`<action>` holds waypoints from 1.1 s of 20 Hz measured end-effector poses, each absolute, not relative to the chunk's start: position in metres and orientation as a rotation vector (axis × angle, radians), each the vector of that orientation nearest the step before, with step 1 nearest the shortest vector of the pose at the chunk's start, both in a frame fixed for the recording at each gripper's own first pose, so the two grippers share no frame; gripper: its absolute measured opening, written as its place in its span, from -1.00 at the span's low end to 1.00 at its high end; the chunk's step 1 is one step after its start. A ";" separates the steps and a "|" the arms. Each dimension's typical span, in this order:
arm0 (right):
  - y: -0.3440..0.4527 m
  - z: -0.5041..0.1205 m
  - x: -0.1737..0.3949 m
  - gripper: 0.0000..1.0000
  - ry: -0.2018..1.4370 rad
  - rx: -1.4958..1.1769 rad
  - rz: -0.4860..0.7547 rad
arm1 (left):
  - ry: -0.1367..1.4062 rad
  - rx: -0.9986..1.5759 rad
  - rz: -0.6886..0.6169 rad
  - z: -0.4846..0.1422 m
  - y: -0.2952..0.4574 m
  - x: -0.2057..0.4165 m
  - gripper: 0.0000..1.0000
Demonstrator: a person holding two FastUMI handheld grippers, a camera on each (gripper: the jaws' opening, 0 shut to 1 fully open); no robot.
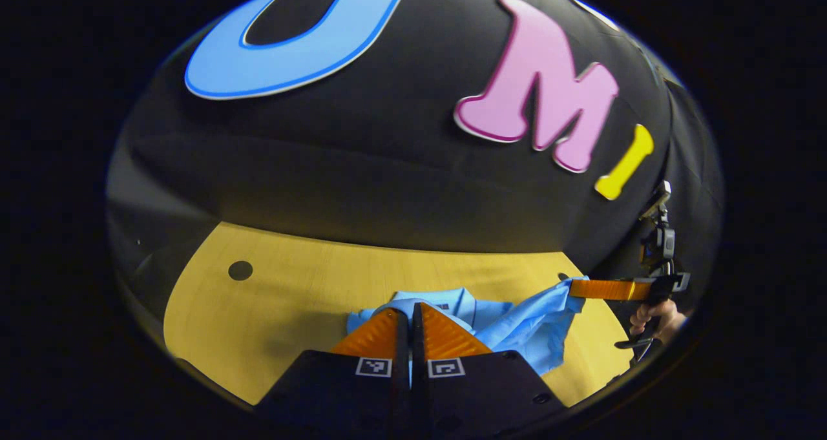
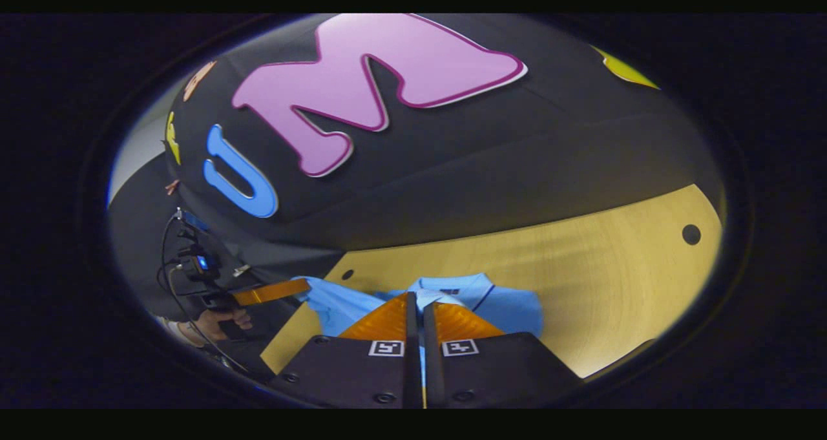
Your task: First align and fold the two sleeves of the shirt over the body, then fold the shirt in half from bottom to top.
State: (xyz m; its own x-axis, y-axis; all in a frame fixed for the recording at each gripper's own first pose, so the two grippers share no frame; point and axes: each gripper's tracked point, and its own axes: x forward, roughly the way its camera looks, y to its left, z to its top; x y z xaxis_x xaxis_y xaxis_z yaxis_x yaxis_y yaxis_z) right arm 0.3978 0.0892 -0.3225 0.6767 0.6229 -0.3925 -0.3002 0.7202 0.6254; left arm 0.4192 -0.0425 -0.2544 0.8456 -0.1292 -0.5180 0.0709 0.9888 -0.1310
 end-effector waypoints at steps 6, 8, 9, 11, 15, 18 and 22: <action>0.075 -0.415 0.449 -0.87 0.773 0.547 0.414 | 0.677 -0.077 0.008 -0.332 -0.015 0.463 -0.88; 0.078 -0.438 0.455 -0.67 0.799 0.534 0.388 | 0.688 -0.040 0.050 -0.351 0.001 0.471 -0.89; 0.074 -0.452 0.454 -0.87 0.814 0.504 0.373 | 0.701 -0.012 0.078 -0.358 0.011 0.474 -0.88; 0.060 -0.465 0.451 -0.77 0.807 0.416 0.351 | 0.723 0.021 0.112 -0.367 0.015 0.472 -0.87; 0.049 -0.451 0.446 -0.03 0.761 0.311 0.372 | 0.704 0.034 0.181 -0.357 0.033 0.472 0.12; 0.035 -0.413 0.441 0.60 0.673 0.217 0.376 | 0.641 0.035 0.217 -0.309 0.044 0.454 0.94; 0.026 -0.347 0.424 0.96 0.580 0.217 0.393 | 0.545 0.108 0.202 -0.244 0.042 0.405 0.94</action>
State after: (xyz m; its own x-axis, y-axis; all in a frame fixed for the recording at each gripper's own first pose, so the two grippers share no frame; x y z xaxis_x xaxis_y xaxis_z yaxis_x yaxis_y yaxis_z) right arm 0.4238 0.0262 -0.3468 0.7658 0.4185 -0.4883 -0.2981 0.9038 0.3071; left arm 0.4055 0.0423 -0.2436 0.8362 0.2187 -0.5029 -0.1618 0.9746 0.1548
